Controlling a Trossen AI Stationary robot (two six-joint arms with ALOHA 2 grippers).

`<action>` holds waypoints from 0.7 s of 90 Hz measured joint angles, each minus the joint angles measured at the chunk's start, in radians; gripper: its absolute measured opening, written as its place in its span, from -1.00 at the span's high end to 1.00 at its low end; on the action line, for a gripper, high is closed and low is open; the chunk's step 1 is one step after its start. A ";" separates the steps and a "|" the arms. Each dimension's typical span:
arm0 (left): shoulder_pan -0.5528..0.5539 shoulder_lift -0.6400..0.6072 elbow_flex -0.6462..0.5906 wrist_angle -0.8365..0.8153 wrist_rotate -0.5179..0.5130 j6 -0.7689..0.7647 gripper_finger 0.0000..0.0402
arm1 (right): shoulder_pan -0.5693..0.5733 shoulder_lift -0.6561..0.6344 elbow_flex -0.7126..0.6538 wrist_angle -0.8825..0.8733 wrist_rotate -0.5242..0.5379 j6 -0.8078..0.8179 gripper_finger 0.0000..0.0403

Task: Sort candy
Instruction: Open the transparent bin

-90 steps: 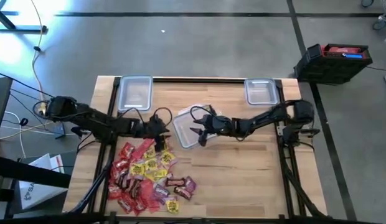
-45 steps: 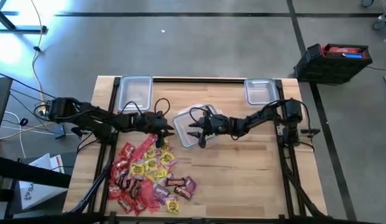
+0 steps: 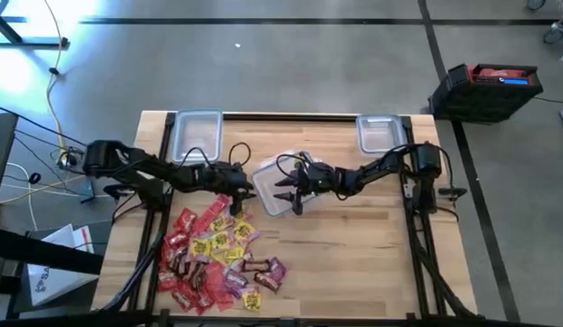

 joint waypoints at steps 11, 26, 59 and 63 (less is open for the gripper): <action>-0.043 0.043 0.013 0.035 0.016 -0.032 0.47 | -0.001 0.001 0.000 -0.002 -0.001 -0.007 0.19; -0.096 0.058 0.016 0.066 -0.020 -0.041 0.47 | -0.001 0.000 0.000 -0.019 -0.014 -0.010 0.19; -0.043 0.056 0.006 0.079 -0.048 -0.042 0.47 | 0.004 0.000 0.001 -0.031 -0.012 -0.002 0.19; -0.043 0.056 0.005 0.082 -0.040 -0.042 0.47 | 0.004 0.000 0.000 -0.033 -0.012 -0.002 0.19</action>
